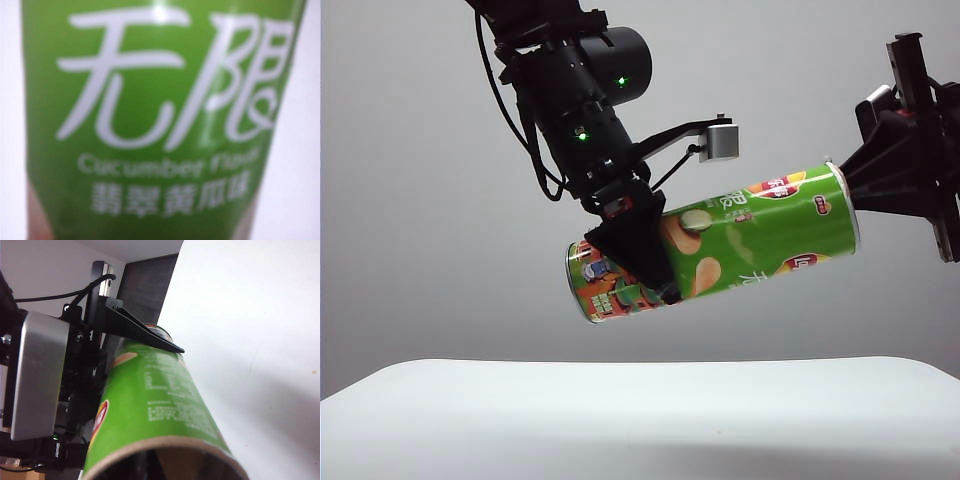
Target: Pick up the green tub of chips from the desk, pull out the transparent container with the chips inside partially, and then place the chips back on the desk.
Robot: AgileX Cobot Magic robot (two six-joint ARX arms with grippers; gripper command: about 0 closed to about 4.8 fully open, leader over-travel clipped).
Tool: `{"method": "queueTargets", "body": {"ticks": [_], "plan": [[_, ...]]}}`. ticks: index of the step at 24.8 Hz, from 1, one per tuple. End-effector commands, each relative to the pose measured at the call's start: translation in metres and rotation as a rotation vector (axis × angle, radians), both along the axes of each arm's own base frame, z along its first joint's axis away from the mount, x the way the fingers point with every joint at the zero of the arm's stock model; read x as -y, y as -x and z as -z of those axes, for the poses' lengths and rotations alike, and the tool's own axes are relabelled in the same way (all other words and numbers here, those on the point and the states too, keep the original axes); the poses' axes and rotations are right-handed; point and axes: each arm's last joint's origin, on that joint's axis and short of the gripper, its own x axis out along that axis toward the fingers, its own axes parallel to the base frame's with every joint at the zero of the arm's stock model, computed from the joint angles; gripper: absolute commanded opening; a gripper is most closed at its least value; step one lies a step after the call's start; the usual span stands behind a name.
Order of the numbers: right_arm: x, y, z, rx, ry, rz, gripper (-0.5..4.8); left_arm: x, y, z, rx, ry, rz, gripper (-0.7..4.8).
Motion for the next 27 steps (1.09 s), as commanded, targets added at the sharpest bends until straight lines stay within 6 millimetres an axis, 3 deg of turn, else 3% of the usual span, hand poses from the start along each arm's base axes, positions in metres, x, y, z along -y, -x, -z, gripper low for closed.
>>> {"method": "queueTargets", "body": {"ticks": [1, 13, 19, 24, 25, 26, 27], "plan": [[0.001, -0.001, -0.003, 0.046, 0.013, -0.003, -0.08, 0.004, 0.001, -0.006, 0.008, 0.047, 0.024, 2.08], [0.024, -0.003, -0.003, 0.045, 0.004, 0.075, -0.08, -0.025, -0.009, -0.001, -0.070, -0.040, -0.063, 2.09], [0.027, -0.002, -0.003, 0.047, -0.017, 0.067, -0.08, -0.045, -0.017, 0.001, -0.111, -0.066, -0.117, 2.09], [0.025, -0.002, -0.004, 0.047, -0.027, 0.050, -0.06, -0.047, -0.019, 0.001, -0.125, -0.055, -0.133, 2.09], [0.024, -0.002, -0.004, 0.050, -0.027, 0.044, 0.16, -0.046, -0.018, 0.001, -0.125, -0.055, -0.130, 2.09], [0.023, -0.002, -0.004, 0.052, -0.028, 0.042, 0.84, -0.044, -0.017, 0.001, -0.120, -0.055, -0.123, 2.09], [0.023, -0.002, -0.004, 0.051, -0.028, 0.041, 1.19, -0.041, -0.016, 0.001, -0.112, -0.053, -0.114, 2.09]]}}
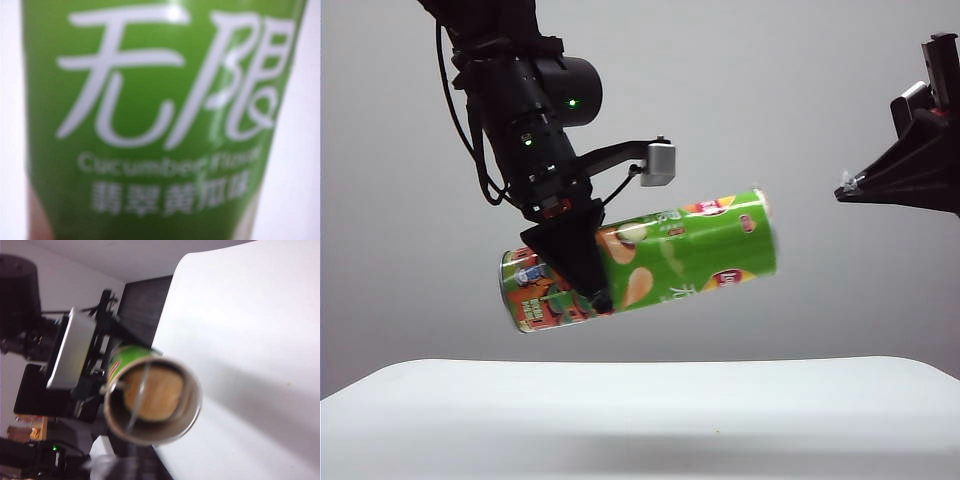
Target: Pick up the green tub of chips from the desk, pull out the transparent container with the chips inside partially, and then place the chips back on the desk.
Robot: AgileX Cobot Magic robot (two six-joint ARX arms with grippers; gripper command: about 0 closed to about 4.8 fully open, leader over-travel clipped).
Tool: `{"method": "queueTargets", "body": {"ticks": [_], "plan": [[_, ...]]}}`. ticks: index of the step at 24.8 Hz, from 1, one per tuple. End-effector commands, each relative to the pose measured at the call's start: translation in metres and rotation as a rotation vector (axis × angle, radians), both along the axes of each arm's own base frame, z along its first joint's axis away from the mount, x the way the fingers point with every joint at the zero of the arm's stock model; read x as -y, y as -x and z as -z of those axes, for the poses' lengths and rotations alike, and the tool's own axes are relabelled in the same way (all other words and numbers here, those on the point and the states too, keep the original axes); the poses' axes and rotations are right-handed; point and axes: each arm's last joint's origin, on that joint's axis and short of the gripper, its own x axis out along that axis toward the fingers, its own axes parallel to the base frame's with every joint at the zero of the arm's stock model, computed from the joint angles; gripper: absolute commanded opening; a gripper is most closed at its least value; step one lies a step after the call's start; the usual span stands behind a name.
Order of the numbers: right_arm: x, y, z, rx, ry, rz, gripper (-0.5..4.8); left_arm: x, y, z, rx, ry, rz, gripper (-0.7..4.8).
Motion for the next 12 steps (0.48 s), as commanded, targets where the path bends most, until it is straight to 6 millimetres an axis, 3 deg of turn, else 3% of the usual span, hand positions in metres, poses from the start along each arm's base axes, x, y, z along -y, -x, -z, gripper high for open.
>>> {"method": "queueTargets", "body": {"ticks": [1, 12], "plan": [[-0.003, 0.000, -0.002, 0.019, -0.016, -0.031, 1.27, 0.009, 0.002, -0.005, 0.035, 0.032, 0.025, 2.09], [-0.019, 0.001, -0.002, 0.017, -0.014, -0.085, 1.26, 0.030, 0.009, -0.008, 0.085, 0.084, 0.084, 2.09]]}}
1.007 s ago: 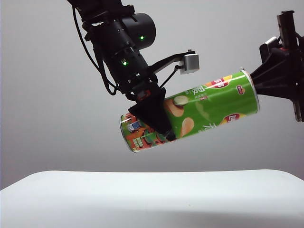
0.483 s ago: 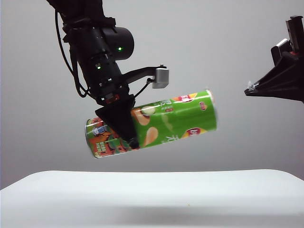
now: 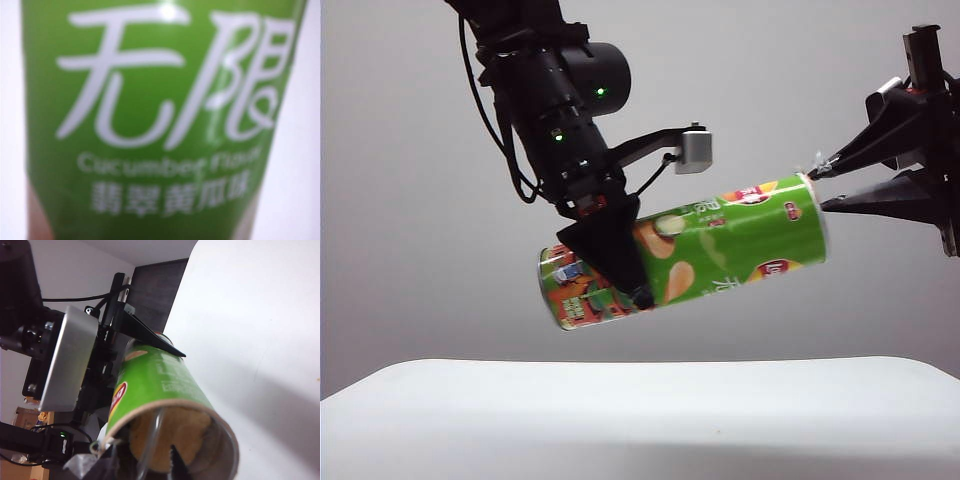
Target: Pick up the green tub of chips from the desk, pull out the transparent container with the chips inside partially, and then place the chips back on the desk.
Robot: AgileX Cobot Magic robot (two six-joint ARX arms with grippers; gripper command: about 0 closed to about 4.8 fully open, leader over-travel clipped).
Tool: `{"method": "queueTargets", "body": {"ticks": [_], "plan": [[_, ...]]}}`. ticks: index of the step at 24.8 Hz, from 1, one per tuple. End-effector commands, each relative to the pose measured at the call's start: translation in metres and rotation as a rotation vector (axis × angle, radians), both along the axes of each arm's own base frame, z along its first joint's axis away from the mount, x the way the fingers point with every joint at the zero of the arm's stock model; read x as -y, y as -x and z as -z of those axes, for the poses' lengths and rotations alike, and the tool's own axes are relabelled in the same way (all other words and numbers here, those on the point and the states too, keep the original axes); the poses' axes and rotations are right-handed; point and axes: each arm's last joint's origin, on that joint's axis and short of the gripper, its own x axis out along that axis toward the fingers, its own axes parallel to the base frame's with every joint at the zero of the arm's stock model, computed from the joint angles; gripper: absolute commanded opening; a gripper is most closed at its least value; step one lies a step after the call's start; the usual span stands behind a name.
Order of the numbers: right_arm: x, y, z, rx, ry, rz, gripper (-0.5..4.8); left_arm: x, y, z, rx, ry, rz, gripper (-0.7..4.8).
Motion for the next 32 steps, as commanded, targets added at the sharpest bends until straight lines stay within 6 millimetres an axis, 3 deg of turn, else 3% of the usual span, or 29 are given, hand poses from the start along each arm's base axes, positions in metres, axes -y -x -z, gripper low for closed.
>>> {"method": "queueTargets", "body": {"ticks": [1, 20, 23, 30, 32], "plan": [[-0.002, 0.000, -0.002, 0.017, -0.005, -0.015, 1.26, 0.003, -0.002, -0.005, 0.033, 0.041, 0.008, 2.09], [-0.013, 0.001, -0.002, 0.013, -0.003, -0.052, 1.12, 0.017, 0.004, -0.008, 0.053, 0.087, 0.052, 2.09], [-0.016, 0.002, -0.002, 0.017, -0.001, -0.063, 0.03, 0.017, 0.004, -0.008, 0.052, 0.087, 0.049, 2.09], [-0.015, 0.002, -0.001, 0.027, 0.008, -0.059, -0.06, 0.016, 0.004, -0.008, 0.050, 0.086, 0.048, 2.20], [-0.015, 0.002, -0.001, 0.027, 0.009, -0.057, -0.06, 0.016, 0.005, -0.008, 0.042, 0.082, 0.049, 2.66]]}}
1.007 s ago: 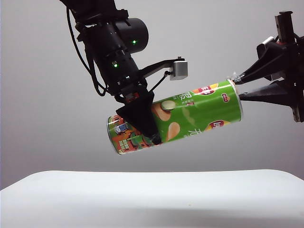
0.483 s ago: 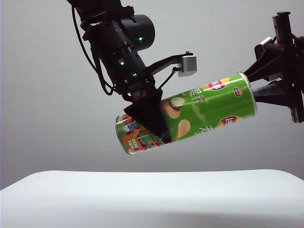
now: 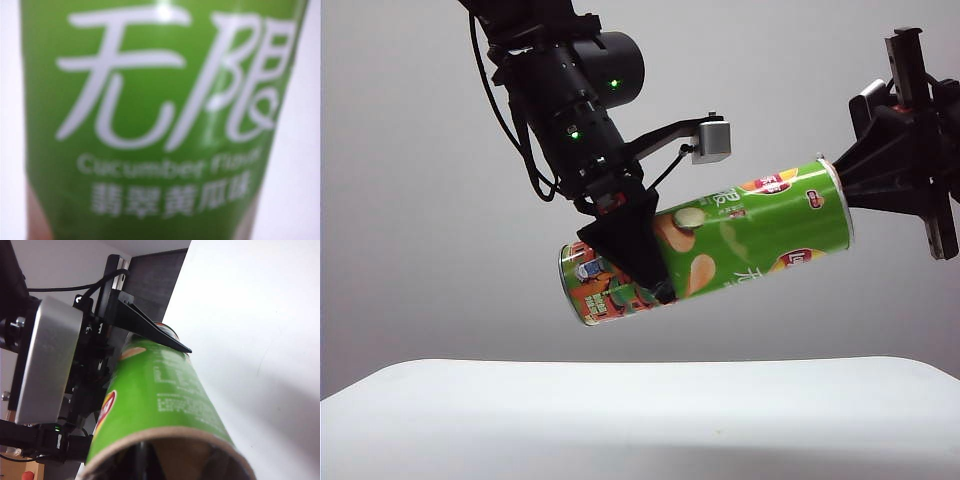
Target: Pick up the green tub of chips from the desk, pull out the transparent container with the chips inside partially, and then place the chips back on the desk.
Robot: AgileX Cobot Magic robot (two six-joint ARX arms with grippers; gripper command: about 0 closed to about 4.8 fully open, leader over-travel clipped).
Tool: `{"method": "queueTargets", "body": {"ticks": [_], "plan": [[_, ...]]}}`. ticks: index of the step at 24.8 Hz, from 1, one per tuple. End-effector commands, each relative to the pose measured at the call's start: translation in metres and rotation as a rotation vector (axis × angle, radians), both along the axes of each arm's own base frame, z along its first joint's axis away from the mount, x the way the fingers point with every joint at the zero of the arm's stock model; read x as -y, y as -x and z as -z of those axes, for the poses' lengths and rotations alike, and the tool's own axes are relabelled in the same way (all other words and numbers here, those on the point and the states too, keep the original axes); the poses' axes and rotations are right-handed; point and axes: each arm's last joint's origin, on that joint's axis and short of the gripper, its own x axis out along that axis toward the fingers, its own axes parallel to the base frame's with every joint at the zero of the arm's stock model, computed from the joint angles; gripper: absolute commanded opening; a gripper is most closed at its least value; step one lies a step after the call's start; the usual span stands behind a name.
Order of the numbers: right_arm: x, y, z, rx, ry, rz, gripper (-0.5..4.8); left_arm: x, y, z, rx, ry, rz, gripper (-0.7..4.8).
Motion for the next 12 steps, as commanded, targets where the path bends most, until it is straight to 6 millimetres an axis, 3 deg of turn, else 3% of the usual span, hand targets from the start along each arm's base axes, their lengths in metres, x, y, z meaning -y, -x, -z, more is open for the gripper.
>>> {"method": "queueTargets", "body": {"ticks": [1, 10, 12], "plan": [[-0.0018, 0.0002, -0.0024, 0.027, -0.014, -0.026, -0.06, 0.0026, 0.0009, -0.0052, 0.004, 0.035, 0.014, 2.99], [-0.0010, 0.0000, -0.0023, 0.028, -0.011, -0.021, -0.06, -0.0018, 0.0015, -0.0033, -0.012, -0.009, -0.004, 3.03], [-0.0004, 0.0000, -0.0023, 0.027, -0.011, -0.019, -0.06, -0.0023, 0.0017, -0.0031, -0.016, -0.012, -0.005, 2.84]]}}
